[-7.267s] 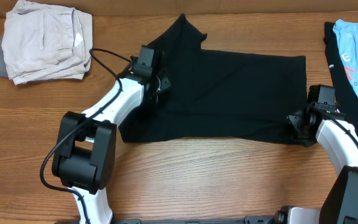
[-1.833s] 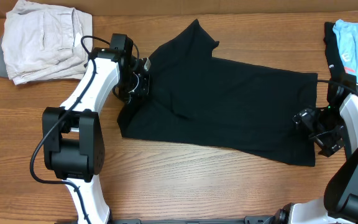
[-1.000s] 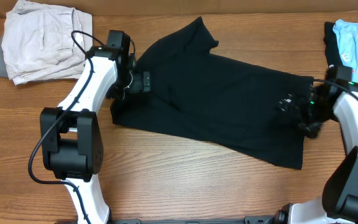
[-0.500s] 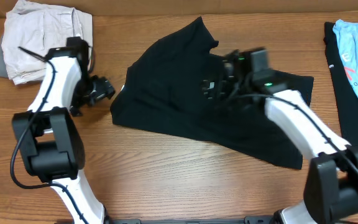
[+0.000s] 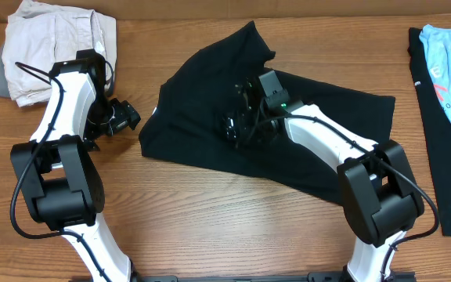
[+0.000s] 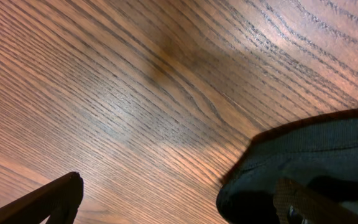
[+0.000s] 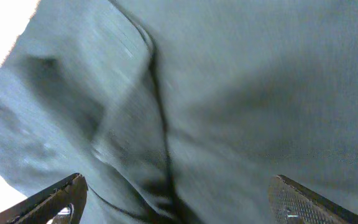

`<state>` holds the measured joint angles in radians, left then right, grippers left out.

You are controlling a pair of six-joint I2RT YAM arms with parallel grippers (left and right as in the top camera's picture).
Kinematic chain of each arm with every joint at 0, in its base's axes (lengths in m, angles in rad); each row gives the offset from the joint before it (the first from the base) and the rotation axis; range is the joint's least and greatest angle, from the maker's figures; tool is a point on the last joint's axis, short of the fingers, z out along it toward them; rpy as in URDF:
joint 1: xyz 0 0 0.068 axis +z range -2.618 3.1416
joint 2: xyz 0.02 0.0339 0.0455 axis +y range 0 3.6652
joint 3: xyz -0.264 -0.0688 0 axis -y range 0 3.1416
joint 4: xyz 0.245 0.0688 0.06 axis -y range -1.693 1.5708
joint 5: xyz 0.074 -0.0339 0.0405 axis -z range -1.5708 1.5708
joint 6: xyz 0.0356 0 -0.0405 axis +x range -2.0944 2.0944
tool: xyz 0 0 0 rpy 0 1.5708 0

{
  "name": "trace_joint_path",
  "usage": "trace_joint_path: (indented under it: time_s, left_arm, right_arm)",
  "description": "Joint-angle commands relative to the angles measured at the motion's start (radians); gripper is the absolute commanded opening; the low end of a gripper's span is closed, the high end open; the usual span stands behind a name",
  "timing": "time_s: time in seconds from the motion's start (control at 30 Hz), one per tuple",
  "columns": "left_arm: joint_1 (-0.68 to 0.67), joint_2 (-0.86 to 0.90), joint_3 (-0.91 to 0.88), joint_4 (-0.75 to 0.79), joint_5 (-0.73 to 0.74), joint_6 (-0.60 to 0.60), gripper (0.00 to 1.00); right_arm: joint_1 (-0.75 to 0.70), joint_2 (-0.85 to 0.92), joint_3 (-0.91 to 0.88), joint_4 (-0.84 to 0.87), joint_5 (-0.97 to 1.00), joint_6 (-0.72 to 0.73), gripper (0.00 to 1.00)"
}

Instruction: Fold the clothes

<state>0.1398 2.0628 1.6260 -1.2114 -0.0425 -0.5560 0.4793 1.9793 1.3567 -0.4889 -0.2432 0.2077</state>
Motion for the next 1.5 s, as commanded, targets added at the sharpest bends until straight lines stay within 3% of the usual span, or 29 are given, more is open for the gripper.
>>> trace_joint_path:
  time_s: [0.0,0.27,0.37,0.57,0.7,0.87,1.07,1.13,1.47]
  left_arm:
    - [0.003,0.003,0.02,0.0,-0.01,-0.016,1.0]
    - [0.004,0.004,0.019,0.001,-0.013,-0.016,1.0]
    - [0.004,0.003,0.019,0.005,-0.013,-0.016,1.0]
    - [0.003,0.003,0.019,0.004,-0.012,-0.016,1.0]
    - [0.004,0.003,0.019,0.006,-0.013,-0.016,1.0]
    - [0.003,0.004,0.019,0.009,-0.012,-0.016,1.0]
    - [0.004,0.003,0.019,0.012,-0.012,-0.016,1.0]
    - [0.004,0.004,0.019,0.012,-0.012,-0.016,1.0]
    - [0.004,0.004,0.019,0.014,-0.013,-0.016,1.0]
  right_arm:
    - [0.037,0.027,0.055,0.018,0.047,-0.056,0.96]
    - [0.09,0.068,0.055,0.053,0.09,-0.055,0.93]
    - [0.094,0.079,0.055,0.052,0.098,-0.051,0.85]
    - [0.094,0.097,0.06,0.061,0.105,-0.051,0.79]
    - [0.094,0.097,0.06,0.062,0.106,-0.047,0.53]
    - [0.095,0.097,0.06,0.064,0.111,-0.04,0.52]
    - [0.096,0.097,0.061,0.069,0.116,-0.024,0.13]
    - [0.095,0.097,0.078,0.06,0.116,-0.021,0.04]
    - [0.076,0.097,0.368,-0.145,0.31,-0.022,0.04]
